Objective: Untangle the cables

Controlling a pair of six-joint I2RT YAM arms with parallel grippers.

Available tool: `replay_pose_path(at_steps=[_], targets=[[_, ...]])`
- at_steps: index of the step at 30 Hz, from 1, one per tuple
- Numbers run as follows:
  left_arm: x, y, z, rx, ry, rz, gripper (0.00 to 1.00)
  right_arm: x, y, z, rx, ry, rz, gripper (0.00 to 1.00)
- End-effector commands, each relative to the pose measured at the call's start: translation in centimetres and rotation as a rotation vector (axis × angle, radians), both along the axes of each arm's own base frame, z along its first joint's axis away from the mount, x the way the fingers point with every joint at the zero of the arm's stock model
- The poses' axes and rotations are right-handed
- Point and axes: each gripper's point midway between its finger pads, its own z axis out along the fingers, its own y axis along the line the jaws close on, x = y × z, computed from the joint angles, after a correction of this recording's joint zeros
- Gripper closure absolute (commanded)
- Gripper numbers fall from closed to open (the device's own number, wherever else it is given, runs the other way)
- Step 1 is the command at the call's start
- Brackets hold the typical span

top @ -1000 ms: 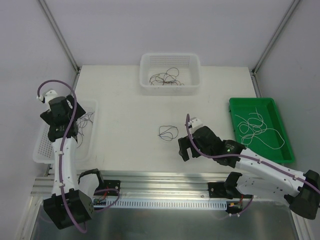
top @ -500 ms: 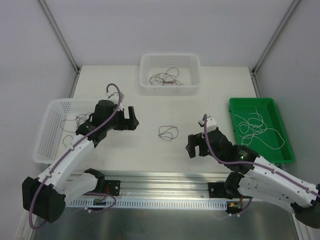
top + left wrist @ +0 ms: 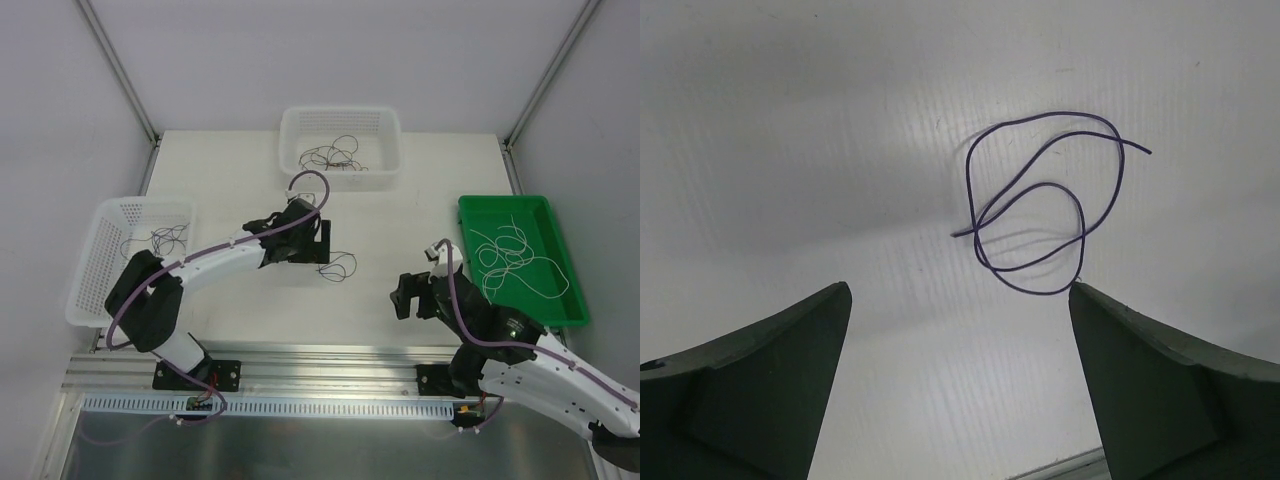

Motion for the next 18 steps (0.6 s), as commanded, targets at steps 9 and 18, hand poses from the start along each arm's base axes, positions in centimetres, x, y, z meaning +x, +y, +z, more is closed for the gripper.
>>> replay_pose_path(at_steps=[9, 18], targets=[[1.8, -4.0, -3.7, 0.079, -0.004, 0.132, 0.21, -0.5, -1.5, -0.6, 0.006, -0.011, -0.032, 0.03], [-0.1, -4.6, -7.2, 0.147, 0.051, 0.095, 0.55, -0.7, -1.9, -0.7, 0.002, -0.018, -0.026, 0.03]])
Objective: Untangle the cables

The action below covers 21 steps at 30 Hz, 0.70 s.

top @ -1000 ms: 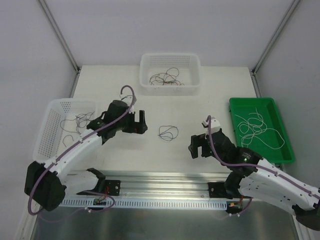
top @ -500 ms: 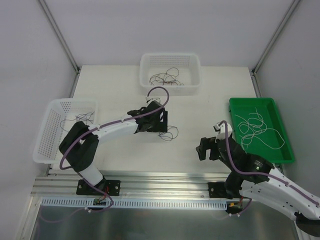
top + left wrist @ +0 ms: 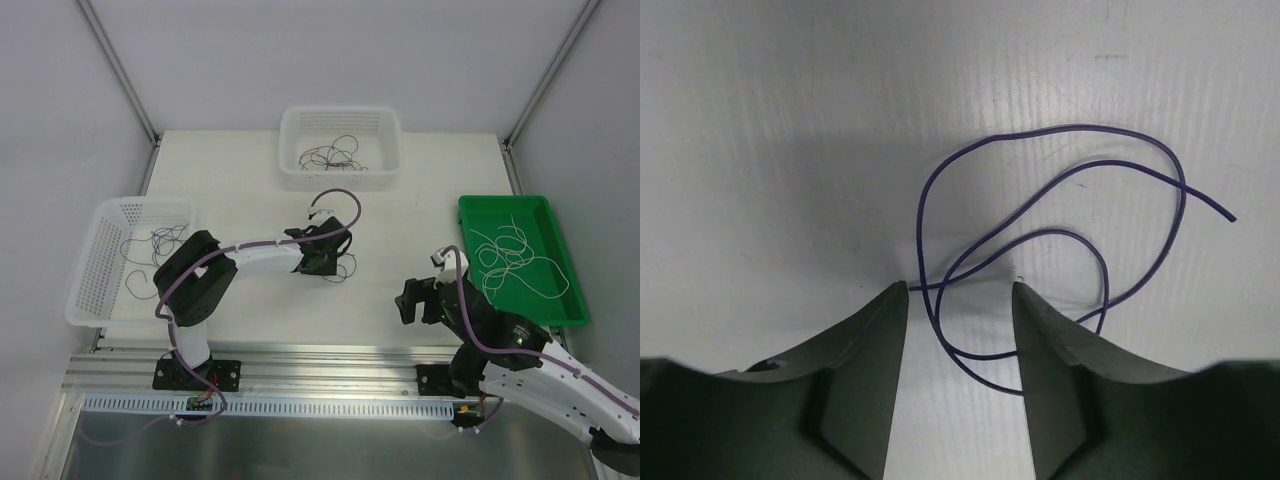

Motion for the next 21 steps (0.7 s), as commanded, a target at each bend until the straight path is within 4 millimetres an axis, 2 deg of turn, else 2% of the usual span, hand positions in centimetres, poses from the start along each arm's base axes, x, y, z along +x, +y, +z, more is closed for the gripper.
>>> replay_pose_path(at_steps=[1, 3, 4, 5, 7, 8, 10, 11, 13, 14, 15, 18, 21], targets=[[-0.6, -1.0, 0.2, -0.002, -0.015, -0.012, 0.62, 0.0, -0.5, 0.2, 0.004, -0.015, -0.016, 0.03], [-1.2, -0.5, 0.3, 0.012, -0.022, -0.027, 0.72, 0.0, -0.7, 0.2, 0.004, -0.017, -0.020, 0.03], [-1.5, -0.6, 0.5, 0.015, -0.026, -0.043, 0.86, 0.0, -0.8, 0.2, 0.003, -0.019, -0.023, 0.03], [-1.6, -0.5, 1.4, 0.002, -0.044, -0.048, 0.92, 0.0, -0.8, 0.2, 0.006, -0.022, -0.023, 0.03], [-2.1, 0.4, 1.8, 0.015, -0.058, -0.062, 1.00, 0.0, -0.9, 0.2, 0.008, -0.023, -0.026, 0.03], [-2.2, 0.6, 3.2, -0.002, -0.083, -0.070, 1.00, 0.0, -0.9, 0.2, 0.008, -0.024, -0.026, 0.03], [-2.5, 1.6, 4.0, 0.016, -0.108, -0.087, 1.00, 0.0, -0.9, 0.1, 0.008, -0.022, -0.025, 0.03], [-2.4, 1.8, 5.7, -0.007, -0.142, -0.096, 1.00, -0.1, -0.9, 0.1, 0.008, -0.022, -0.023, 0.03], [-2.4, 2.7, 6.9, 0.016, -0.182, -0.122, 1.00, 0.0, -0.9, 0.1, 0.003, -0.020, -0.026, 0.03], [-2.2, 2.9, 8.8, -0.004, -0.223, -0.127, 1.00, 0.0, -0.9, 0.1, 0.002, -0.019, -0.025, 0.03], [-2.2, 3.2, 9.6, -0.001, -0.244, -0.136, 1.00, 0.0, -0.8, 0.1, -0.001, -0.017, -0.025, 0.03], [-1.5, 5.3, 13.3, 0.031, -0.342, -0.124, 1.00, -0.1, -0.8, 0.1, 0.000, -0.014, -0.020, 0.03], [-0.3, 8.8, 16.3, 0.075, -0.403, -0.062, 1.00, -0.2, -0.8, 0.1, 0.002, -0.010, -0.019, 0.03]])
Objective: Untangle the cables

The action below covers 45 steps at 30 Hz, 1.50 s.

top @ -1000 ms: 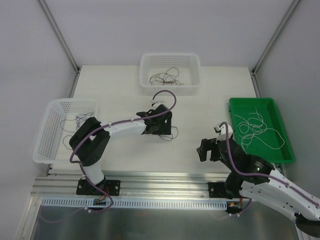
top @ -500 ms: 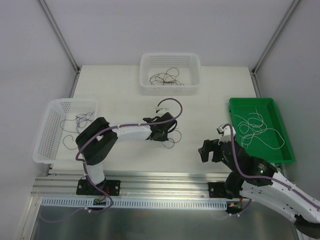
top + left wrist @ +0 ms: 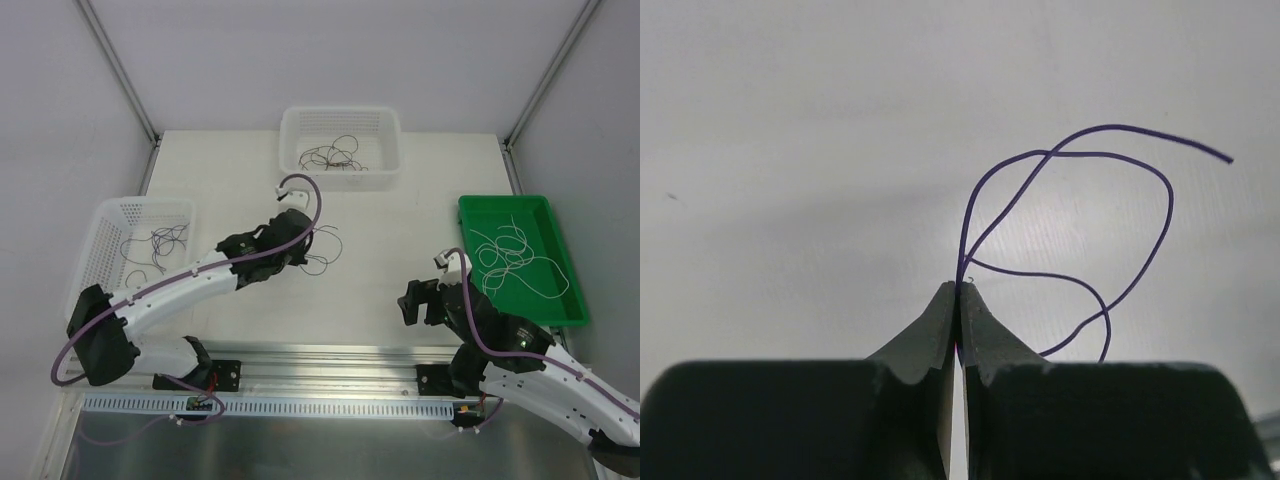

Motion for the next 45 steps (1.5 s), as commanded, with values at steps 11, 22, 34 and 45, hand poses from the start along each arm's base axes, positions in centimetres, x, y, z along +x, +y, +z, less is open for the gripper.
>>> replay_pose_path(at_steps=[11, 22, 34, 45], targets=[[1.7, 24.5, 6.5, 0.085, -0.161, 0.565, 0.99, -0.3, -0.4, 0.8, 0.024, -0.006, -0.013, 0.03], [-3.6, 37.0, 2.3, 0.075, -0.131, 1.083, 0.90, -0.6, -0.4, 1.3, 0.046, -0.001, -0.003, 0.03], [-3.7, 34.4, 3.3, 0.003, -0.206, 0.942, 0.01, -1.0, -3.3, 4.0, 0.051, -0.040, -0.082, 0.03], [-6.7, 26.2, 12.2, -0.041, -0.493, 0.443, 0.01, -2.6, -10.7, 9.9, 0.205, -0.232, -0.243, 0.03]])
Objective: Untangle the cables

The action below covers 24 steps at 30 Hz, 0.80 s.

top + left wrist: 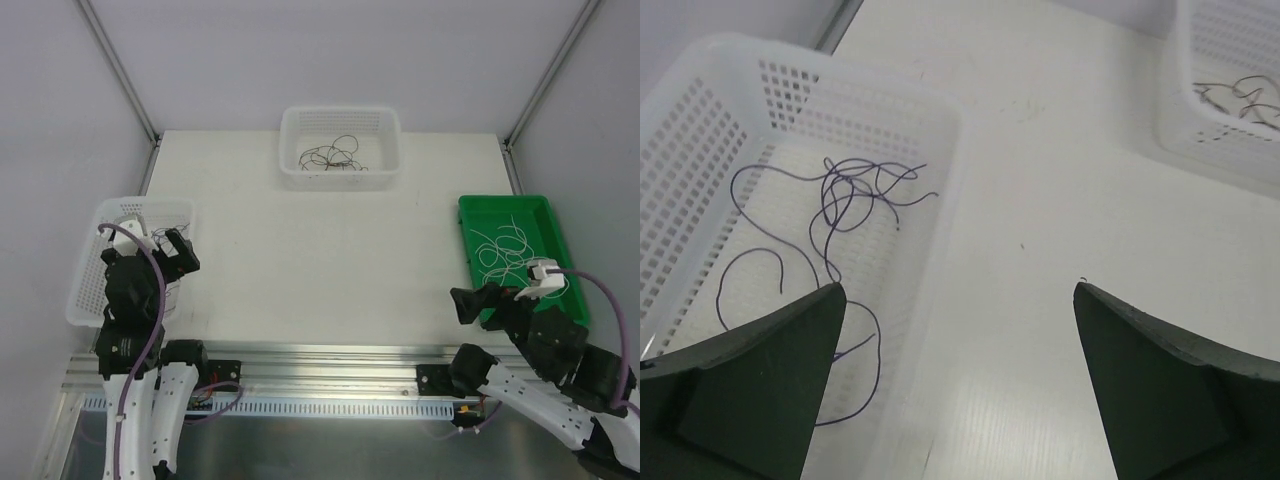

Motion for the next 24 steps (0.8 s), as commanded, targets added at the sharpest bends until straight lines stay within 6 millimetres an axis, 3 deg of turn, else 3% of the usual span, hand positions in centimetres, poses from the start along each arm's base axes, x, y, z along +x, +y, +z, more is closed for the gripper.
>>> replay_pose_path(at_steps=[1, 4, 10, 18, 22, 24], targets=[[-2.2, -2.5, 4.3, 0.041, -0.099, -0.167, 0.01, -0.7, -3.3, 0.8, 0.035, -0.050, -0.084, 0.03], [-4.0, -3.7, 6.6, 0.034, -0.156, -0.226, 0.01, -1.3, -4.8, 1.2, 0.105, -0.096, -0.104, 0.03], [-7.7, -5.4, 8.3, -0.008, -0.179, -0.326, 0.01, -2.9, -7.2, 2.2, 0.227, -0.146, -0.117, 0.03], [-11.0, -3.2, 7.0, 0.002, -0.237, -0.262, 0.01, -3.4, -7.4, 2.2, 0.275, -0.160, -0.101, 0.03], [-12.0, -3.4, 6.1, -0.017, -0.258, -0.295, 0.01, -3.6, -7.5, 2.0, 0.287, -0.157, -0.104, 0.03], [-13.3, -3.2, 6.5, -0.016, -0.326, -0.308, 0.01, -3.6, -7.6, 1.9, 0.293, -0.151, -0.106, 0.03]])
